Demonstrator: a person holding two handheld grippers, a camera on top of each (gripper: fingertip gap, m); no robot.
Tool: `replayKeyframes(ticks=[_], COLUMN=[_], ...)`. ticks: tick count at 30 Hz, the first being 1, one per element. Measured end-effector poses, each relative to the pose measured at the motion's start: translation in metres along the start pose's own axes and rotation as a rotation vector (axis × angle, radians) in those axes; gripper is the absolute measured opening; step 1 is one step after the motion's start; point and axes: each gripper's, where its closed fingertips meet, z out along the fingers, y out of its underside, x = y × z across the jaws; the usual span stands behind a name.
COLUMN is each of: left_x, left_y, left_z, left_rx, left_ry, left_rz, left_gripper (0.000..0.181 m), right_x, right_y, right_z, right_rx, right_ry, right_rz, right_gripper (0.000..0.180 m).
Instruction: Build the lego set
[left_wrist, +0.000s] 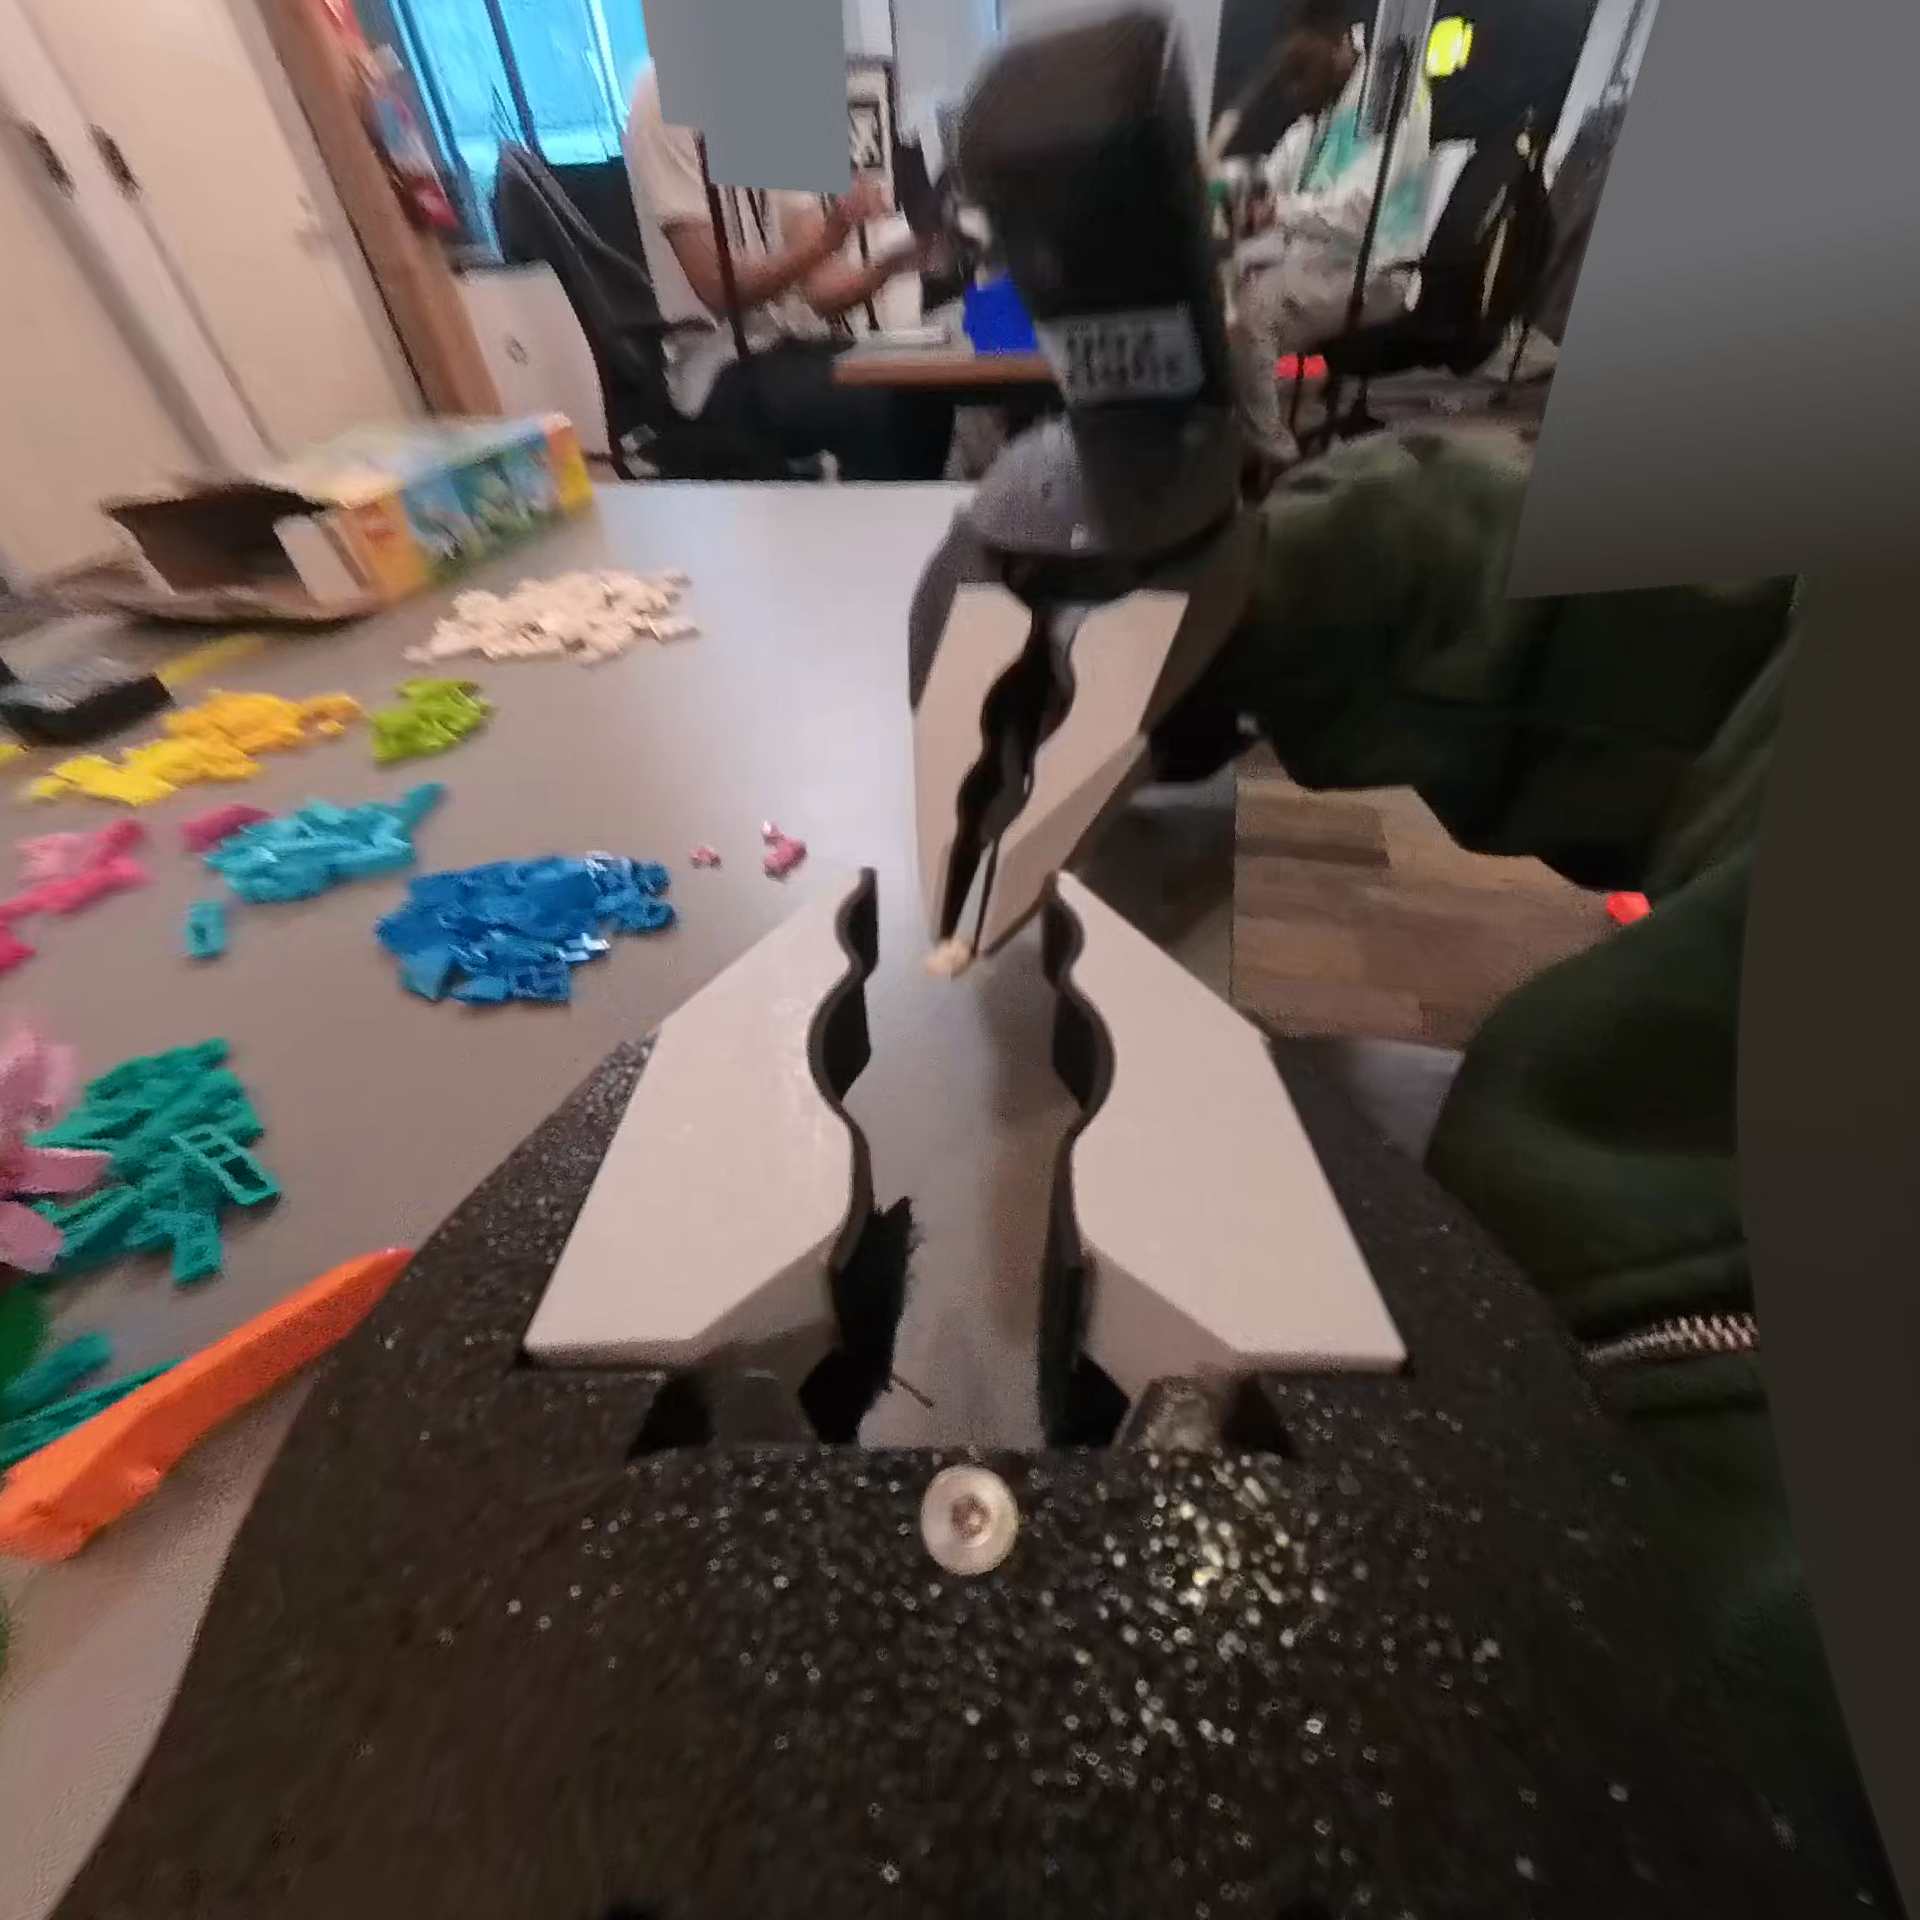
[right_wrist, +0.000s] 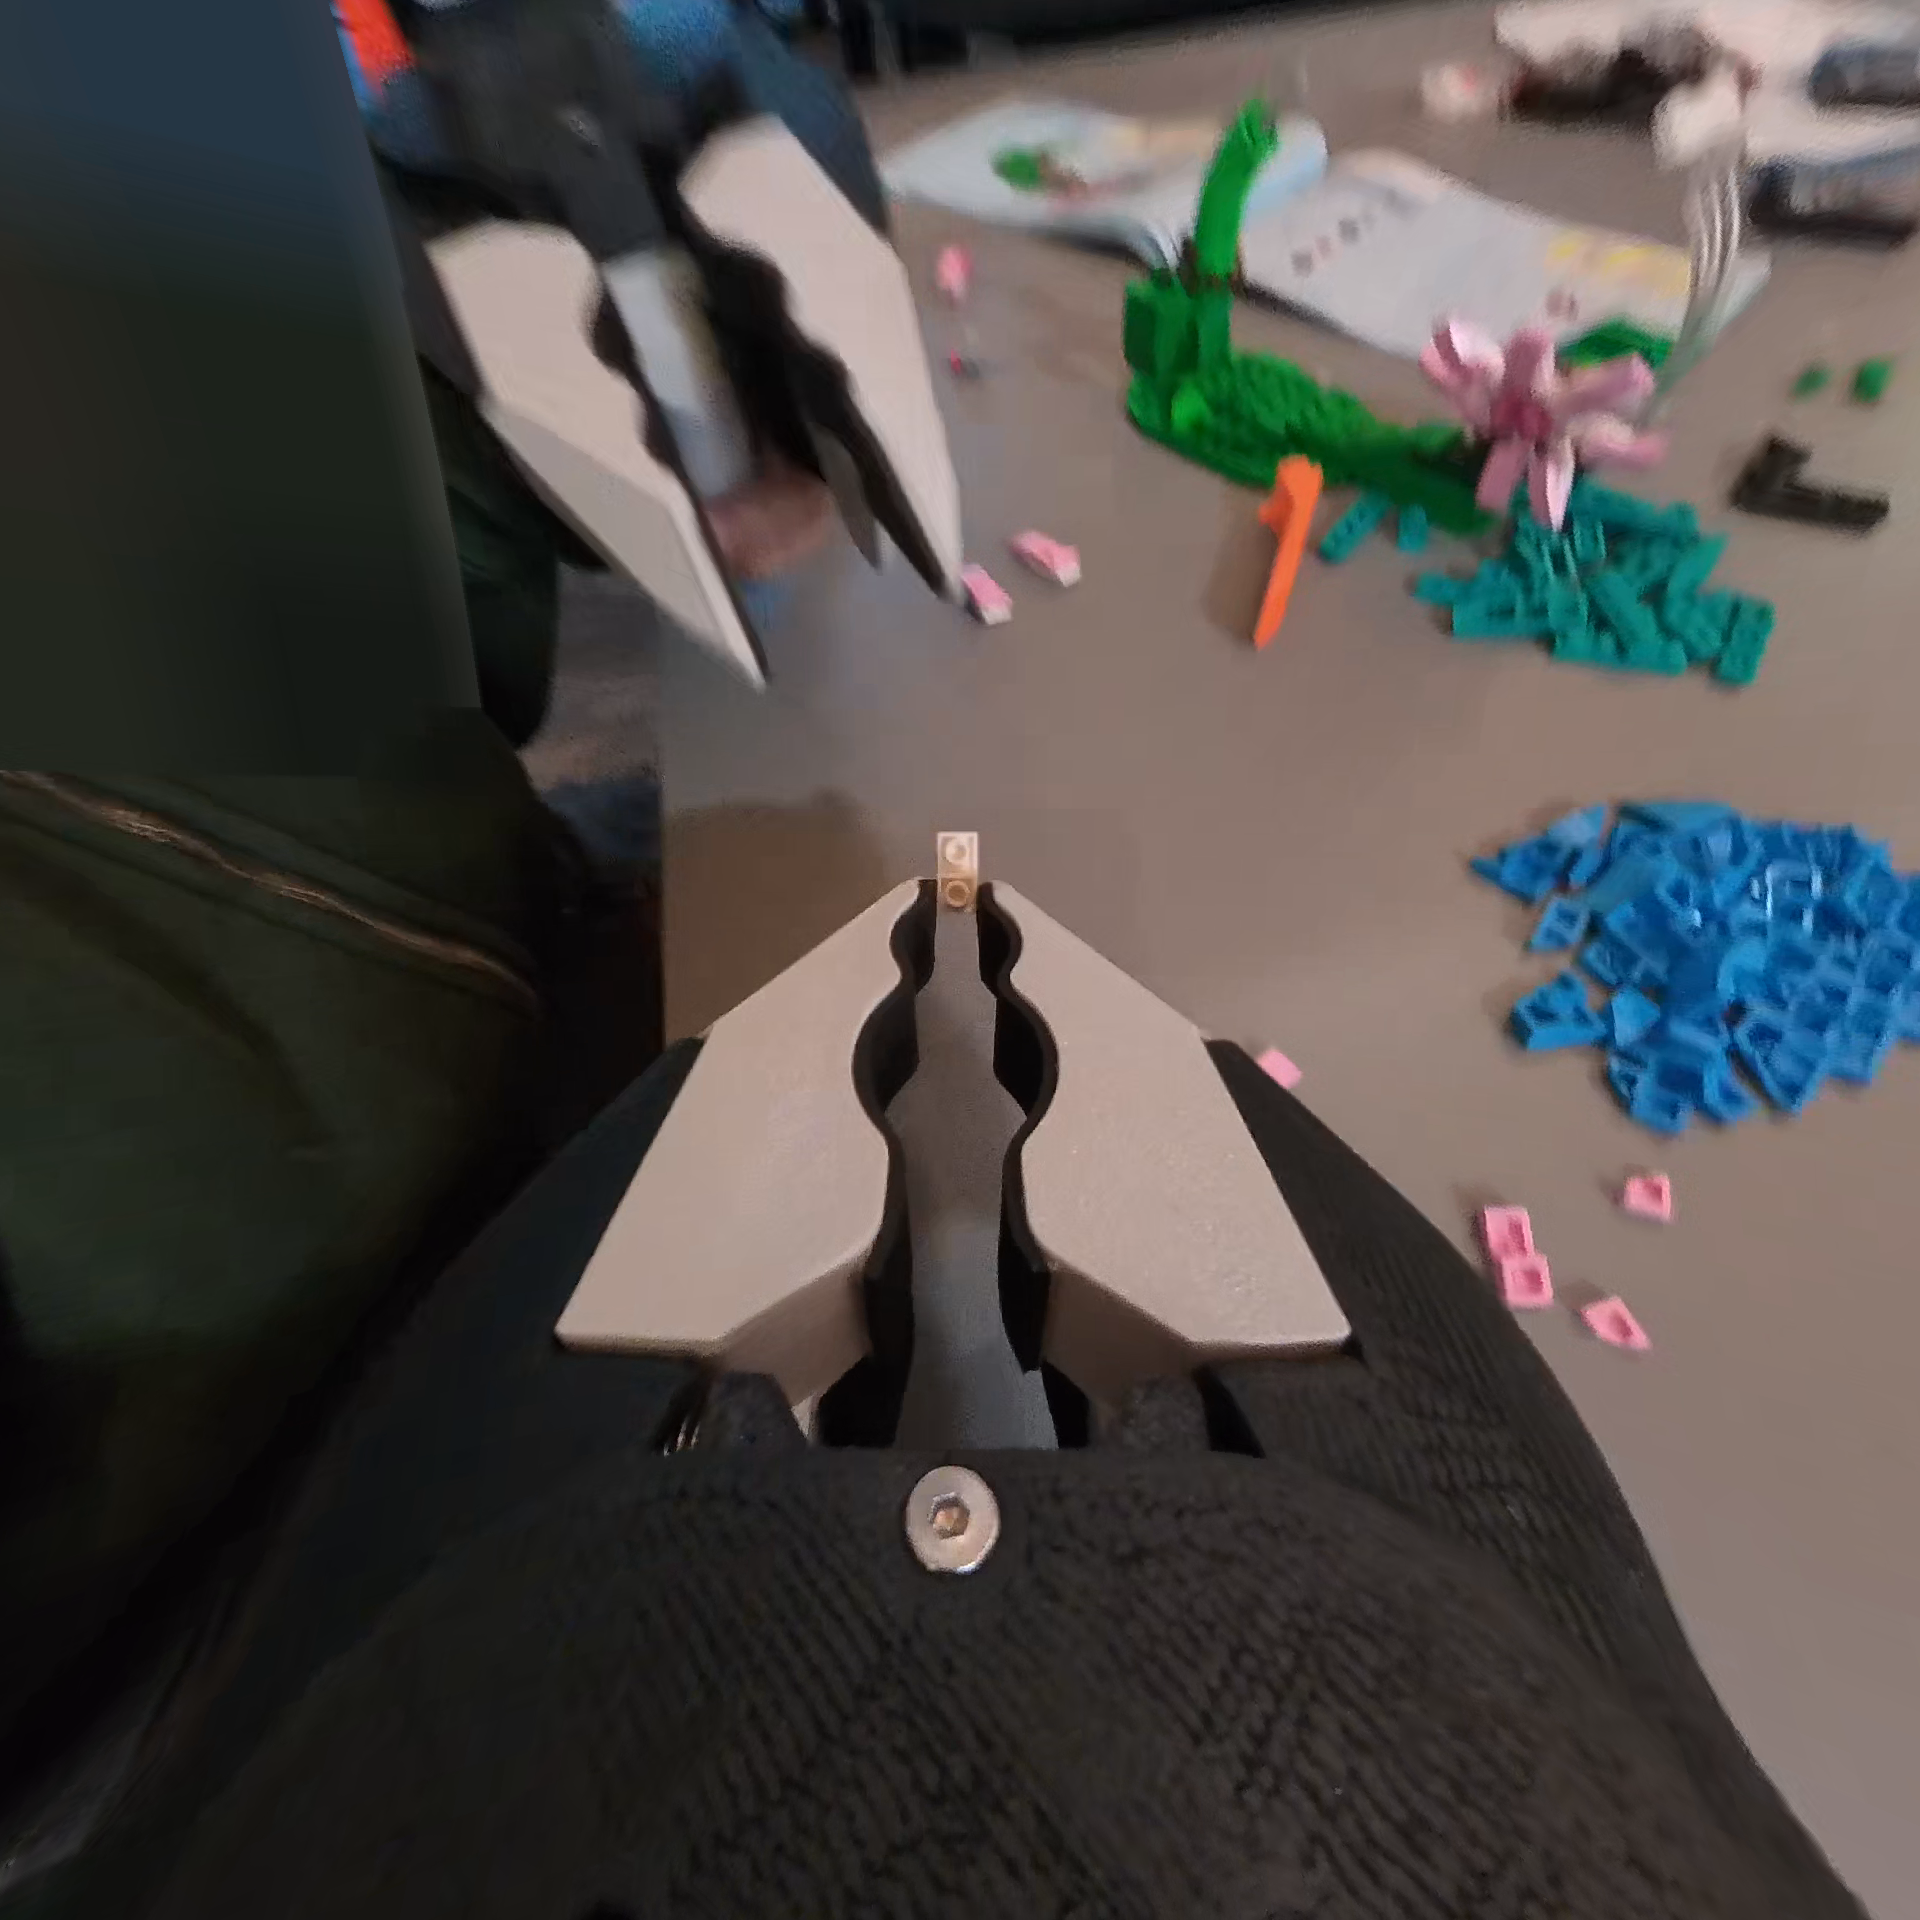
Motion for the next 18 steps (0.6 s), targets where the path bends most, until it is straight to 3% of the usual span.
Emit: replayKeyframes(ticks=[8, 18], left_x=[0.012, 0.019], left_y=[0.018, 0.021], left_z=[0.006, 0.007], left_rx=[-0.085, -0.107], left_ry=[0.074, 0.118], left_rz=[0.018, 0.015], left_gripper=[0.012, 0.007], right_x=[-0.021, -0.027], right_y=[-0.012, -0.016], right_z=[-0.003, -0.003], right_rx=[0.032, 0.05], right_ry=[-0.075, -0.098], right_rz=[-0.089, -0.107], right_gripper=[0.006, 0.006])
